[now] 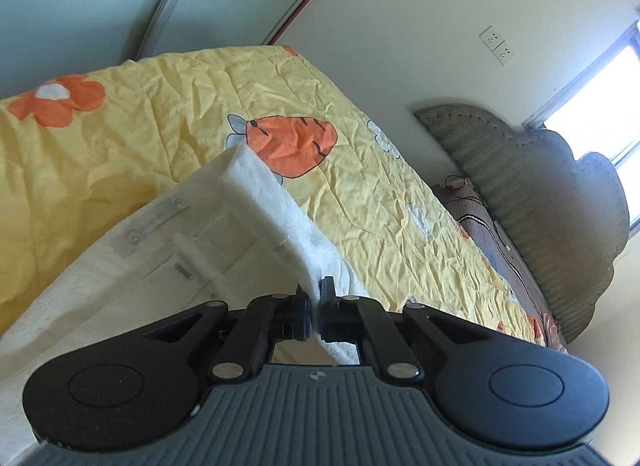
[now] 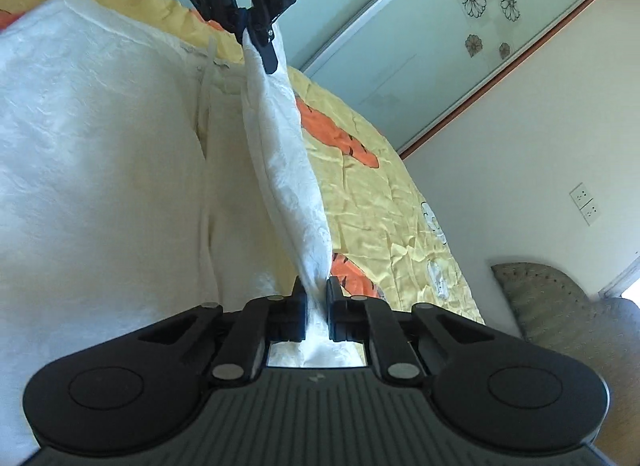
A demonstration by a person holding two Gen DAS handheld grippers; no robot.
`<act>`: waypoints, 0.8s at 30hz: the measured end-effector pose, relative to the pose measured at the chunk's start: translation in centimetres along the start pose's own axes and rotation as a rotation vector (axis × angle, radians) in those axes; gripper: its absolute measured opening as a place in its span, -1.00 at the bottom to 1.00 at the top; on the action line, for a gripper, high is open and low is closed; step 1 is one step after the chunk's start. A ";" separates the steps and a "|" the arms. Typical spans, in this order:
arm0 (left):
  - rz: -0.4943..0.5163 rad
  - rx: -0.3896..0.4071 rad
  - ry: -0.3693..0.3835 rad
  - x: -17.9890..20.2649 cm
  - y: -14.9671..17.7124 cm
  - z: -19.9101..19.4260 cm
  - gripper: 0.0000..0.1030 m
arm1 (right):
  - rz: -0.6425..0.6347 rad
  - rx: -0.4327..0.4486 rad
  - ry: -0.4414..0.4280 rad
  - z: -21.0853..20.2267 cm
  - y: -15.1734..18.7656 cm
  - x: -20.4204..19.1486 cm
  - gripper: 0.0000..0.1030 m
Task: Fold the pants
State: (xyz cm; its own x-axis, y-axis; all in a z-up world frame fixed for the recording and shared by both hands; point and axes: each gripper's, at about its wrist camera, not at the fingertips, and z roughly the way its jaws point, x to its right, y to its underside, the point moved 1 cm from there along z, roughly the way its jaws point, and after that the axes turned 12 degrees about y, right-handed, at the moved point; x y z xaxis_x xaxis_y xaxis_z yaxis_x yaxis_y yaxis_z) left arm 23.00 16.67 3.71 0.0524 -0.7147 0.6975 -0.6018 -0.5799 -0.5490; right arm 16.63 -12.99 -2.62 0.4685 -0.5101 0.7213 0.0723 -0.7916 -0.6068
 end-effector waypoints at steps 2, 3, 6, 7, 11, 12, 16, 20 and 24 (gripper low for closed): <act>0.027 0.009 0.004 -0.2 1.0 -2.6 -0.93 | 0.024 0.019 -0.026 -2.7 -0.9 -0.6 -0.87; 0.043 0.012 0.002 -0.5 1.5 -3.9 -0.93 | 0.040 0.030 -0.048 -4.5 -1.3 -1.1 -0.87; 0.078 0.003 -0.028 -1.7 3.4 -7.2 -0.93 | 0.097 0.053 -0.127 -8.9 -2.1 -3.0 -0.87; 0.084 -0.007 -0.042 -2.2 4.1 -7.8 -0.93 | 0.103 0.054 -0.148 -9.6 -2.6 -3.7 -0.87; 0.093 -0.056 -0.121 -4.6 6.8 -9.0 -0.93 | 0.149 0.028 -0.214 -10.7 -2.6 -6.3 -0.87; 0.077 -0.064 -0.130 -5.2 7.2 -9.0 -0.93 | 0.165 0.017 -0.223 -10.8 -2.4 -6.8 -0.87; 0.072 -0.049 -0.132 -5.4 7.5 -9.8 -0.93 | 0.188 0.001 -0.220 -11.4 -2.6 -7.7 -0.87; 0.132 -0.055 -0.163 -4.4 8.2 -10.4 -0.93 | 0.198 -0.007 -0.227 -12.2 -2.3 -7.9 -0.87; 0.126 -0.065 -0.175 -4.8 8.9 -10.6 -0.92 | 0.214 -0.027 -0.253 -12.3 -1.8 -8.5 -0.87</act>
State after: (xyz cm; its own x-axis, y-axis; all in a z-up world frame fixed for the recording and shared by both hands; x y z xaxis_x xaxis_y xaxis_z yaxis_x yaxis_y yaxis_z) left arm 8.97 19.10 0.34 0.1076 -0.8400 0.5318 -0.6624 -0.4594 -0.5918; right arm 1.72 -11.34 -3.58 0.6746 -0.5686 0.4708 -0.0728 -0.6859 -0.7240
